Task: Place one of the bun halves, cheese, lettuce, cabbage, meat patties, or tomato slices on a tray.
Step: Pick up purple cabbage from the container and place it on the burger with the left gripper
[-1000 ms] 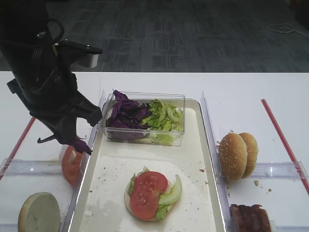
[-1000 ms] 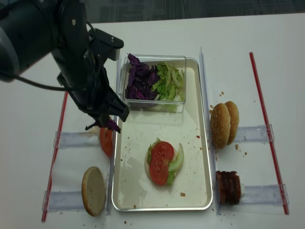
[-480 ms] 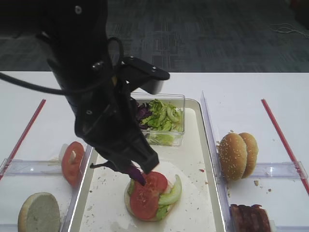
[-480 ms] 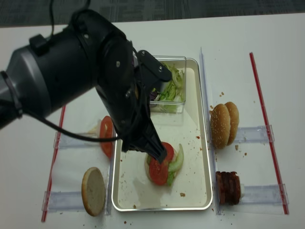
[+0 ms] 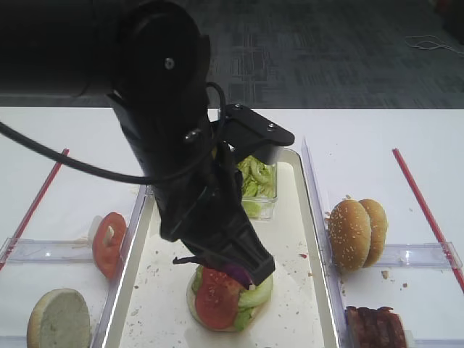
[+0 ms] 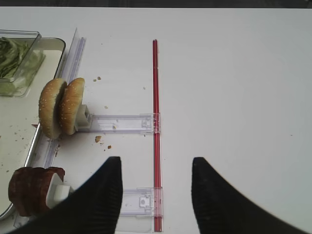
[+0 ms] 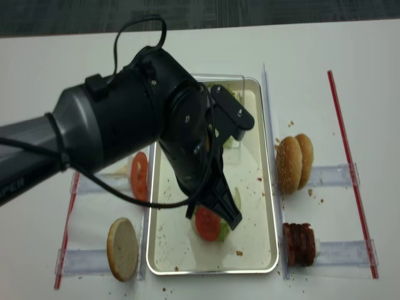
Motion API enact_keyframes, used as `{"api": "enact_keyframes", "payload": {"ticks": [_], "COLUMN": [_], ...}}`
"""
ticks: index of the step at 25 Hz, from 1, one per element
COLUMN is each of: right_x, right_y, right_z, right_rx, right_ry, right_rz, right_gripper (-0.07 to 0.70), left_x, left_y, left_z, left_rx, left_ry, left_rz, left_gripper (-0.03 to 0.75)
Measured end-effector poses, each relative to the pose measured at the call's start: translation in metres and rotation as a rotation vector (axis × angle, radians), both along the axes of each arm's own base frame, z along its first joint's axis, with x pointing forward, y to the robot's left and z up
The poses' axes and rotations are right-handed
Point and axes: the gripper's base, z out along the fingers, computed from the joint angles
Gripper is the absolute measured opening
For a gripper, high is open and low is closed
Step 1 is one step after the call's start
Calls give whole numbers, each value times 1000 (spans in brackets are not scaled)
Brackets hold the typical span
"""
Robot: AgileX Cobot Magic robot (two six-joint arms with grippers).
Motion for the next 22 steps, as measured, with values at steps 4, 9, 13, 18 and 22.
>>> {"api": "enact_keyframes", "payload": {"ticks": [4,9,13,18,22], "right_x": [0,0,0,0,0], "right_y": [0,0,0,0,0], "right_z": [0,0,0,0,0], "right_rx": [0,0,0,0,0], "right_ry": [0,0,0,0,0], "right_rz": [0,0,0,0,0], "right_gripper": [378,378,378,378,378], "left_x": [8,16,19,21,22], "left_y": [-10,-15,-17,-19,-19], "left_z": [-16,-41,-52,-56,-57], "left_rx": [-10,53,76,71,72], "left_ry": [-14,7,4,-2,-1], "left_rz": [0,-10,-19,-20,-18], "left_gripper": [32,32,32,32,32]}}
